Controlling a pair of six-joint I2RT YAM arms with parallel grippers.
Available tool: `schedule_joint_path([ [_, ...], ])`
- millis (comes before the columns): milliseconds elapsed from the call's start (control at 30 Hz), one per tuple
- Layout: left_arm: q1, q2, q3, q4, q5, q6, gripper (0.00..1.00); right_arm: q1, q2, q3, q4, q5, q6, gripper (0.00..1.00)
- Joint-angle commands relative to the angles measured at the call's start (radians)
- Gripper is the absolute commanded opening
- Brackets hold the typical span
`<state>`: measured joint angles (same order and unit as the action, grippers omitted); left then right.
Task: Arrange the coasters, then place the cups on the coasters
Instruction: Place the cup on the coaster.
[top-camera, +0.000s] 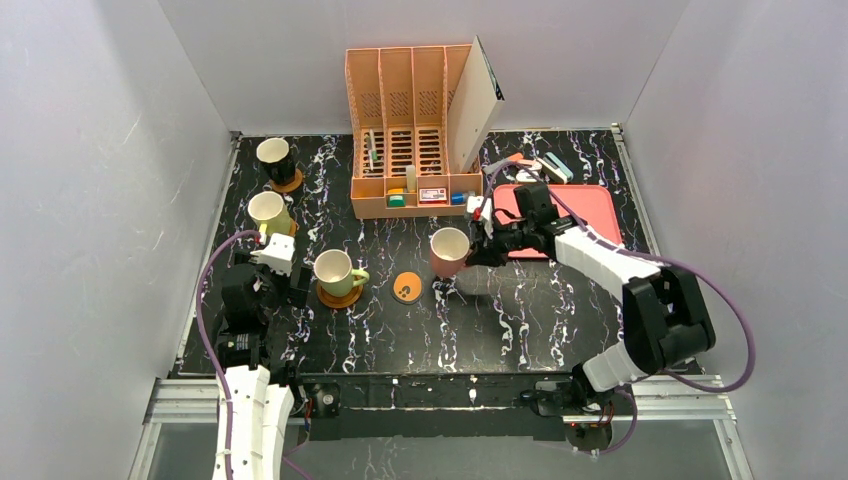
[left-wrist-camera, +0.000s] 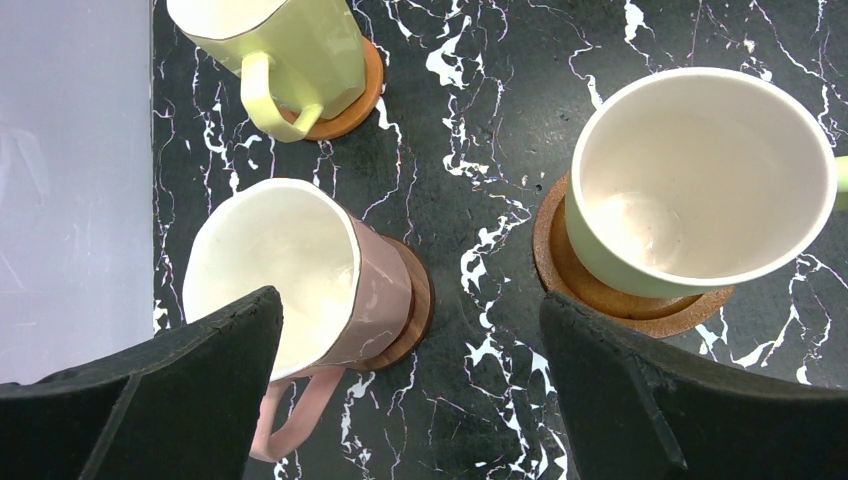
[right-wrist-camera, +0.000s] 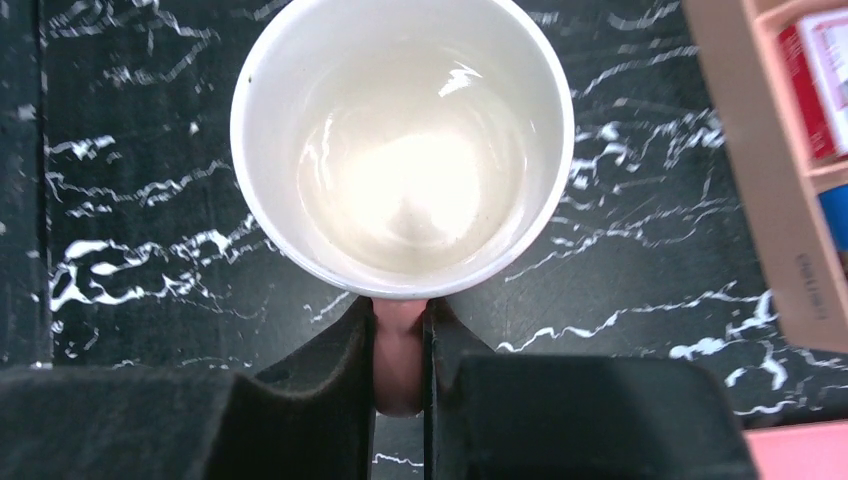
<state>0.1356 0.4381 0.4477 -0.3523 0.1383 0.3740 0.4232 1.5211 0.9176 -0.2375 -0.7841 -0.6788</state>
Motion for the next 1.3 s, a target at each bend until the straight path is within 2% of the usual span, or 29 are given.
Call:
schedule_joint_path([
  [0,0.004,0.008,0.022,-0.005,0.007,-0.004,0.98,0.009,-0.102,0.003,0.125,-0.133,0.080,0.01],
  [367,0.005,0.019,0.023,-0.003,-0.005,-0.003,0.98,0.129,-0.124,-0.004,0.197,-0.076,0.131,0.01],
  [700,0.003,0.021,0.022,0.001,-0.014,-0.004,0.98,0.245,-0.063,-0.005,0.229,0.030,0.132,0.01],
  [1267,0.004,0.017,0.020,0.002,-0.020,-0.004,0.98,0.313,0.041,0.015,0.294,0.149,0.152,0.01],
])
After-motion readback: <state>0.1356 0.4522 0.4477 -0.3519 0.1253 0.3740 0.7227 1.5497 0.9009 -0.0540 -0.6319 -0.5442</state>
